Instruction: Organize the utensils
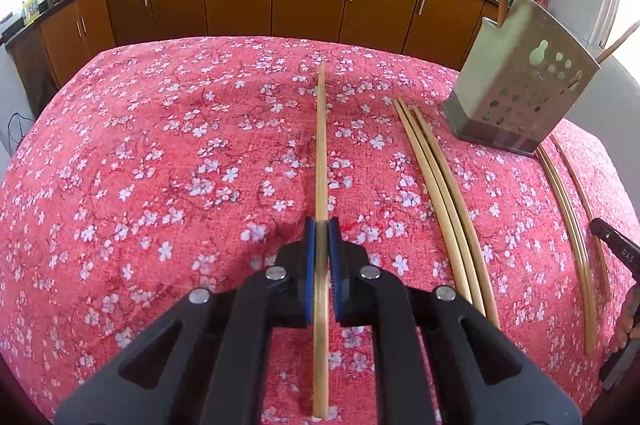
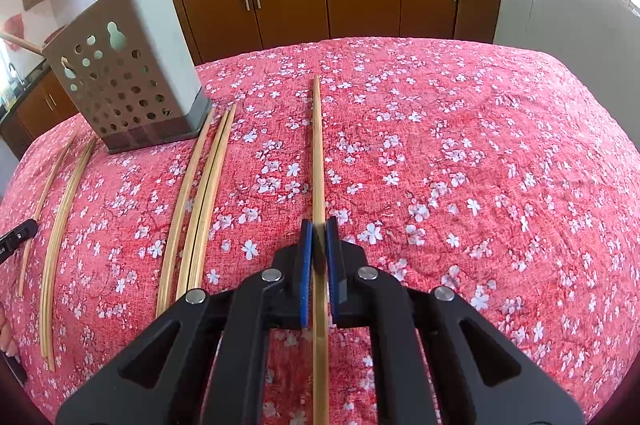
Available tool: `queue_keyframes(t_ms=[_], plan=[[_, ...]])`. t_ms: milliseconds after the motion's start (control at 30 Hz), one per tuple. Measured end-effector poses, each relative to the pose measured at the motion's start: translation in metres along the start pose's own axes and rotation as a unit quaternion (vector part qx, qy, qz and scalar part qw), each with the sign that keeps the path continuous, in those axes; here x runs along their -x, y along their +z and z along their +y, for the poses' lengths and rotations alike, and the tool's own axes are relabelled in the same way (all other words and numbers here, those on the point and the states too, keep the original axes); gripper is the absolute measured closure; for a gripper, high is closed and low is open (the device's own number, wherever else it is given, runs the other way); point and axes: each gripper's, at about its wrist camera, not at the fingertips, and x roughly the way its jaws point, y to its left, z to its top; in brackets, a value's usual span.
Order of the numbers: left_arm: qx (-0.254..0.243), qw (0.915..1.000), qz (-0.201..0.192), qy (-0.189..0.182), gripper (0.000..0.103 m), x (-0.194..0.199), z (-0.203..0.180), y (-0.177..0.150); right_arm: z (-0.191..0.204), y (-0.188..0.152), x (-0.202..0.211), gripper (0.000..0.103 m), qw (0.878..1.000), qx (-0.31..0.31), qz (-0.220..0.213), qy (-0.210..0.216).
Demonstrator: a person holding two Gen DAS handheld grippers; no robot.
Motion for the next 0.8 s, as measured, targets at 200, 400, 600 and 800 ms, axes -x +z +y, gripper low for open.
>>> queue_keyframes(t_ms=[200,400,600,800], plan=[[-0.001,1.0,0.0,0.001,0.092,0.0008,0.0004,-0.0006,0.0002,0.0,-0.0001,0.095,1.0,-0.002,0.0,0.0],[0.001,1.0,0.0,-0.001,0.092,0.0008,-0.0005,-0.0005,0.0003,-0.0011,0.0011,0.095,1.0,-0.004,0.0,0.0],[0.003,1.0,0.0,-0.002,0.092,0.001,-0.0003,-0.0002,0.0009,-0.0004,0.0009,0.095,1.0,-0.005,0.0,0.0],[0.004,1.0,0.0,-0.003,0.092,0.0014,-0.0001,-0.0001,0.0017,-0.0009,0.0016,0.095,1.0,-0.008,0.0,0.0]])
